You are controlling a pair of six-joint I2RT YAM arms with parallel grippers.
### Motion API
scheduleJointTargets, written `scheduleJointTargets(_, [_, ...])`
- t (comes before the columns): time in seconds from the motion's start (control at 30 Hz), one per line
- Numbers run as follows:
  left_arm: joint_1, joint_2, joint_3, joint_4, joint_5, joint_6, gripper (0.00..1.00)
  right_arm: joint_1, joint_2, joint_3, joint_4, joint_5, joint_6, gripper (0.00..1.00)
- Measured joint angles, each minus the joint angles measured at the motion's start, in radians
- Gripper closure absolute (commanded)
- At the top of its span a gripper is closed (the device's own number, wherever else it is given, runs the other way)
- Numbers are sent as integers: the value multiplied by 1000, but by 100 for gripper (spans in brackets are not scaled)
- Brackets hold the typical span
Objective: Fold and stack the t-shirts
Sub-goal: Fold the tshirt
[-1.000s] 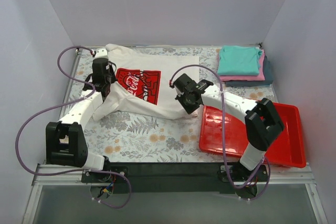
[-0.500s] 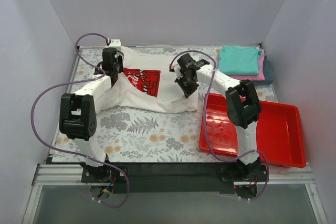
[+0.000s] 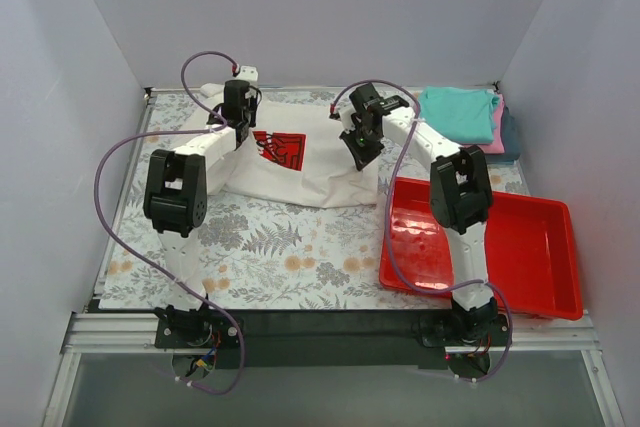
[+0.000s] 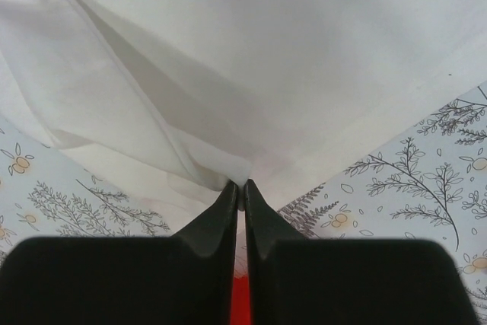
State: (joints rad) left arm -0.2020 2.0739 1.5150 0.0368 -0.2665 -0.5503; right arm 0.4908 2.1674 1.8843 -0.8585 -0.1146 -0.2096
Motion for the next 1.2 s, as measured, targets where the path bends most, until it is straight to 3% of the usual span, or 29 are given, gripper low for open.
scheduleJointTargets(0.03, [0,12,8,-9,-11,-3,46,-4,10,7,-5,-2,-3,86])
scheduleJointTargets(0.07, [1,19,14,-14,-22,-4,21,-8,17,13,-10,-3,-1,79])
scheduleJointTargets(0.1, [2,26,18,-24,-35,-6,15,-13,28,23,-13,-5,-3,71])
scheduleJointTargets(0.13, [2,27,18,-35,-52,-19,15,-18,36,29,-14,-4,0,64])
scheduleJointTargets(0.27, [2,3,4,-57,-117,-55,15,-41,50,42,-19,11,2,54])
scheduleJointTargets(0.43, [9,-235,-207,-77,-176,-122,14,-61,30,37,0,28,16,40])
scheduleJointTargets(0.7, [142,-605,-554,-115,-164,-342,17,-63,-217,-221,166,-40,24,37])
scheduleJointTargets(0.87, [247,-599,-692,-166,-153,-442,22,-60,-319,-352,253,-100,23,36])
scheduleJointTargets(1.03, [278,-593,-749,-183,-142,-476,27,-58,-328,-401,297,-136,23,36])
scheduleJointTargets(1.2, [288,-591,-761,-153,-109,-478,41,-58,-329,-415,316,-145,24,36])
